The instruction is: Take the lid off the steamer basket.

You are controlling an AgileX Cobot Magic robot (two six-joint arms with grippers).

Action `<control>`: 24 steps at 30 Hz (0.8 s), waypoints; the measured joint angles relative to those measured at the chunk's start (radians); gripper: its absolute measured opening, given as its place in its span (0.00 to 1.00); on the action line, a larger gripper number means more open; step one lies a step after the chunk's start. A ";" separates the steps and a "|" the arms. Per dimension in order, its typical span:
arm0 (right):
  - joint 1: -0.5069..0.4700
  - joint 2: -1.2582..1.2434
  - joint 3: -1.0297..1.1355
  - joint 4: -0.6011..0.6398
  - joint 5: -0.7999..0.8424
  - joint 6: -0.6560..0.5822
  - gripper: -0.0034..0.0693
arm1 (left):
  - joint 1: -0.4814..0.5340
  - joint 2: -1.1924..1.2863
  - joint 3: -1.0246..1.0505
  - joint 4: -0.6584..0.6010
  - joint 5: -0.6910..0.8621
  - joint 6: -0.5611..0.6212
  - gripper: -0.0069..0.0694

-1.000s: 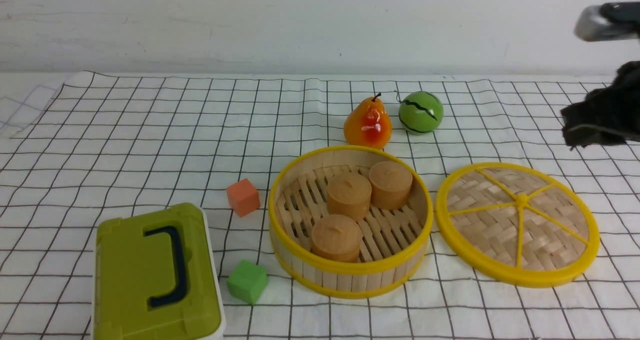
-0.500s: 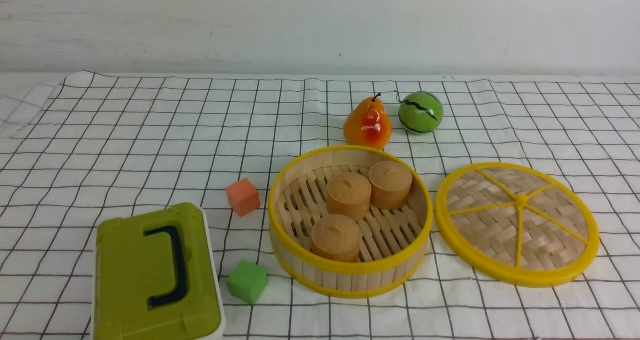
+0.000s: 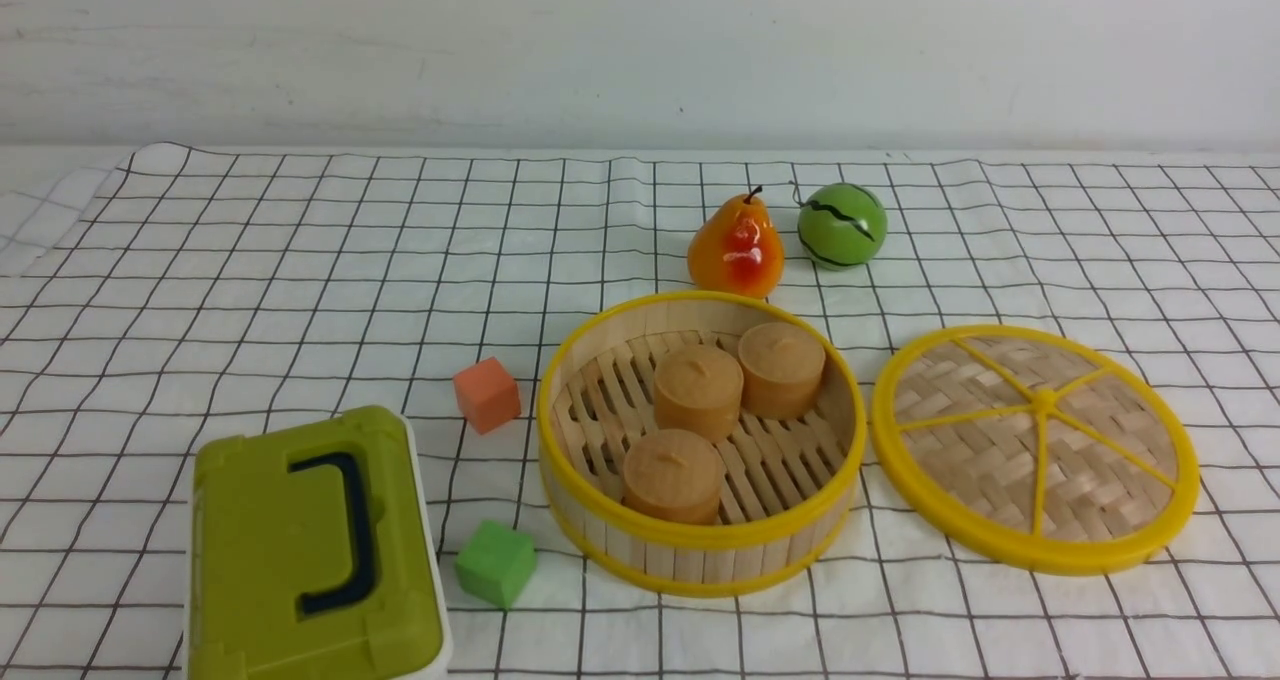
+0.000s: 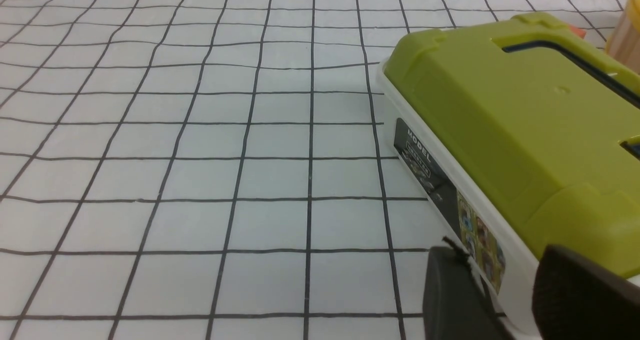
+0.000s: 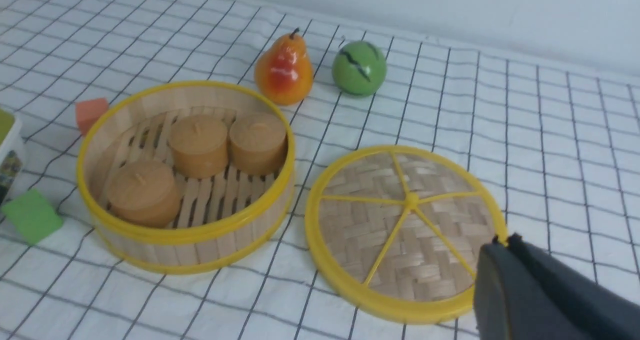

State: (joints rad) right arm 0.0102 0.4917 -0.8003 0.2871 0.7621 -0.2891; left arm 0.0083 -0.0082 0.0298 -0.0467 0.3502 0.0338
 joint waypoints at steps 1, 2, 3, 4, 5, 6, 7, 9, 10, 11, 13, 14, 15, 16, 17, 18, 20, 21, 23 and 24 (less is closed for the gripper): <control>0.000 -0.002 0.000 0.000 0.000 0.000 0.02 | 0.000 0.000 0.000 0.000 0.000 0.000 0.40; 0.000 -0.021 0.068 -0.006 -0.076 0.004 0.02 | 0.000 0.000 0.000 0.000 0.000 0.000 0.40; 0.000 -0.051 0.134 -0.013 -0.166 0.016 0.02 | 0.000 0.000 0.000 0.000 0.000 0.000 0.40; 0.000 -0.083 0.196 -0.026 -0.234 0.028 0.02 | 0.000 0.000 0.000 0.000 0.000 0.000 0.40; 0.000 -0.098 0.209 -0.031 -0.248 0.033 0.02 | 0.000 0.000 0.000 0.000 0.000 0.000 0.40; 0.000 -0.144 0.304 -0.059 -0.344 0.056 0.02 | 0.000 0.000 0.000 0.000 0.000 0.000 0.40; -0.005 -0.199 0.389 -0.087 -0.420 0.090 0.02 | 0.000 0.000 0.000 0.000 0.000 0.000 0.40; -0.022 -0.269 0.529 -0.126 -0.511 0.147 0.02 | 0.000 0.000 0.000 0.000 0.000 0.000 0.40; -0.025 -0.276 0.529 -0.126 -0.511 0.153 0.02 | 0.000 0.000 0.000 0.000 0.000 0.000 0.40; -0.050 -0.332 0.629 -0.150 -0.545 0.208 0.02 | 0.000 0.000 0.000 0.000 0.000 0.000 0.40; -0.076 -0.387 0.723 -0.189 -0.553 0.289 0.02 | 0.000 0.000 0.000 0.000 0.000 0.000 0.40; -0.087 -0.421 0.774 -0.223 -0.553 0.335 0.02 | 0.000 0.000 0.000 0.000 0.000 0.000 0.40; -0.091 -0.443 0.799 -0.246 -0.547 0.376 0.02 | 0.000 0.000 0.000 0.000 0.000 0.000 0.40; -0.093 -0.464 0.817 -0.273 -0.525 0.407 0.02 | 0.000 0.000 0.000 0.000 0.000 0.000 0.40; -0.093 -0.487 0.824 -0.294 -0.501 0.444 0.02 | 0.000 0.000 0.000 0.000 0.000 0.000 0.40; -0.093 -0.494 0.827 -0.307 -0.478 0.461 0.02 | 0.000 0.000 0.000 0.000 0.000 0.000 0.40; -0.093 -0.502 0.827 -0.317 -0.444 0.475 0.02 | 0.000 0.000 0.000 0.000 0.000 0.000 0.40; -0.093 -0.502 0.827 -0.317 -0.434 0.475 0.02 | 0.000 0.000 0.000 0.000 0.000 0.000 0.40; -0.090 -0.502 0.827 -0.317 -0.429 0.467 0.02 | 0.000 0.000 0.000 0.000 0.000 0.000 0.40; -0.081 -0.502 0.827 -0.317 -0.427 0.453 0.02 | 0.000 0.000 0.000 0.000 0.000 0.000 0.40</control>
State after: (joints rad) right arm -0.0704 -0.0101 0.0269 -0.0296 0.3348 0.1638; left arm 0.0083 -0.0082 0.0298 -0.0467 0.3502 0.0338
